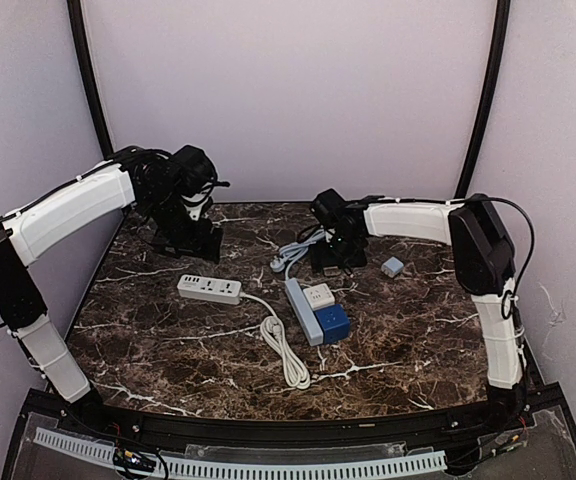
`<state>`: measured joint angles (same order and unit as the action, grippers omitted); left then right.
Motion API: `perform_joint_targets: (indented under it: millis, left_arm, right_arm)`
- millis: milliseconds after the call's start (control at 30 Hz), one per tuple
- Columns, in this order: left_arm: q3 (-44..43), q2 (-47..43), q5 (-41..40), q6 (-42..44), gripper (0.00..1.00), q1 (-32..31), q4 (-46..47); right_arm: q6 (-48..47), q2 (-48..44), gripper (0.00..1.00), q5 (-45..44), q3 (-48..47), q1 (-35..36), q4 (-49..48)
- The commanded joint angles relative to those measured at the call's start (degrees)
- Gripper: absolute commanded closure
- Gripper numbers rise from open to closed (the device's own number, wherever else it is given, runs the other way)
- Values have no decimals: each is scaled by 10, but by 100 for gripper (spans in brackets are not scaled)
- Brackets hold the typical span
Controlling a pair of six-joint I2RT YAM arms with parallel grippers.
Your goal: Insert the plug
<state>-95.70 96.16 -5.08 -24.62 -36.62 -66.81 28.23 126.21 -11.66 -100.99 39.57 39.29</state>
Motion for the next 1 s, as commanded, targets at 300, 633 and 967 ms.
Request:
perform_joint_targets:
  millis: [300,633,967]
  left_arm:
    - [-17,-12,-16,32,11,19,-32]
    - [-22,-6,-19,36,12,23,-34]
    - [-27,-3,-24,40,13,24,-37]
  right_arm:
    - [23,39,30,-24,-11,-10,-21]
    - [24,39,43,-19,18,-12,-67]
    - [37,34,50,-19,66,-12,-106]
